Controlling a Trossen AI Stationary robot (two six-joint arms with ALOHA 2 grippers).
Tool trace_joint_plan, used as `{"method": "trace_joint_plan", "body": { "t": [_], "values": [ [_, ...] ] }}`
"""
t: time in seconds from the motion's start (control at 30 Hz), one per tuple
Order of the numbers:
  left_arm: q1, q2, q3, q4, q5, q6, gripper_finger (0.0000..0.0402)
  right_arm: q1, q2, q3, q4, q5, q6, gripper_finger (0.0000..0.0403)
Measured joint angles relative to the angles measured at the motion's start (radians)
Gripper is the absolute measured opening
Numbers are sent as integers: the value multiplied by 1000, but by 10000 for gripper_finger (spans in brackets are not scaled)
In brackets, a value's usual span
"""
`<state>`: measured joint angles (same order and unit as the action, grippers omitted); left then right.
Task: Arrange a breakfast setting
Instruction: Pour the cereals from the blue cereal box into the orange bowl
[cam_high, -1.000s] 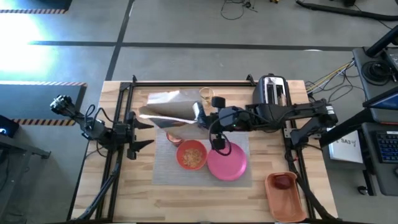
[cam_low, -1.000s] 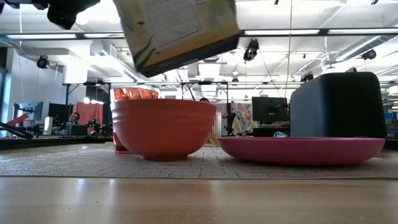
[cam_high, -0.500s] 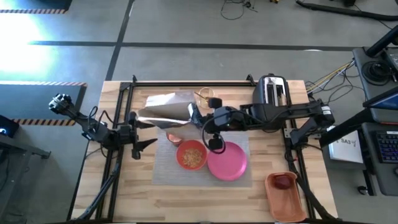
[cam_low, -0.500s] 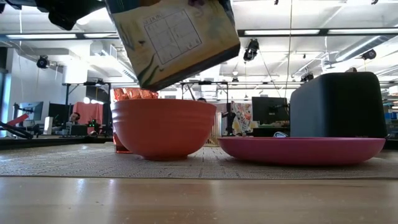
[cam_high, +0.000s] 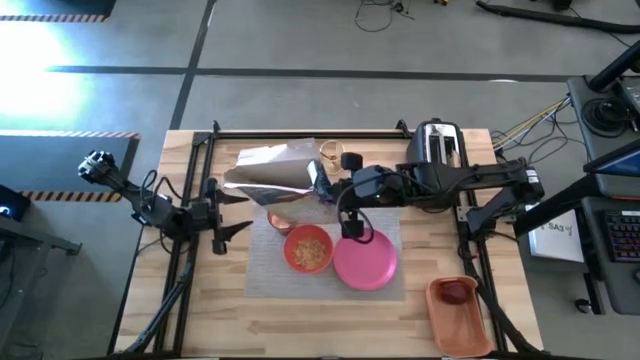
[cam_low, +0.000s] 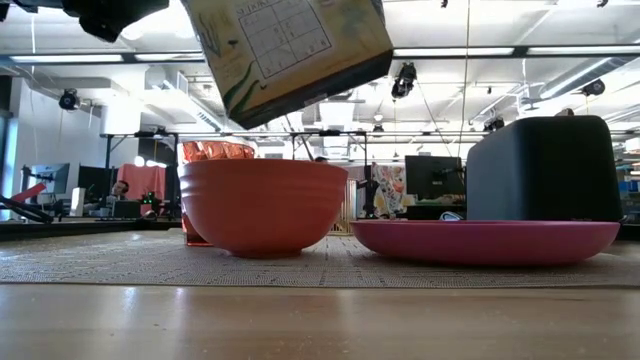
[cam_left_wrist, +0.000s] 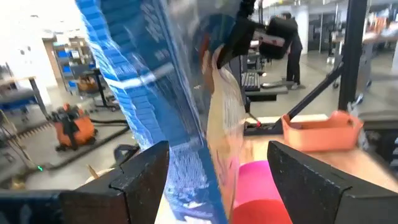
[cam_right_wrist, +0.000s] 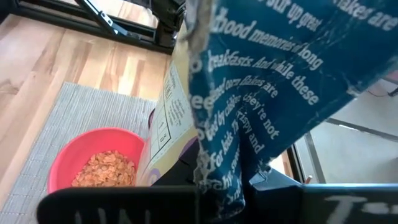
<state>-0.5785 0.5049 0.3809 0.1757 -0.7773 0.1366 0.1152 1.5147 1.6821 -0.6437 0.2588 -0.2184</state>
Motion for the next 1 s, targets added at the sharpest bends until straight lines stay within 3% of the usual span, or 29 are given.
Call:
{"method": "trace_joint_plan", "body": {
  "t": [0.13,0.6,0.77,1.0],
  "values": [
    [1,10,0,18,0,89,256,0,-9,0,-2,2,5,18],
    [4,30,0,184,33,91,251,0,-15,1,-12,-23,15,18],
    [4,31,0,176,88,91,241,0,-16,1,-51,-23,26,18],
    [4,39,0,143,80,17,243,0,-16,1,-62,-23,63,18]
  ]
}}
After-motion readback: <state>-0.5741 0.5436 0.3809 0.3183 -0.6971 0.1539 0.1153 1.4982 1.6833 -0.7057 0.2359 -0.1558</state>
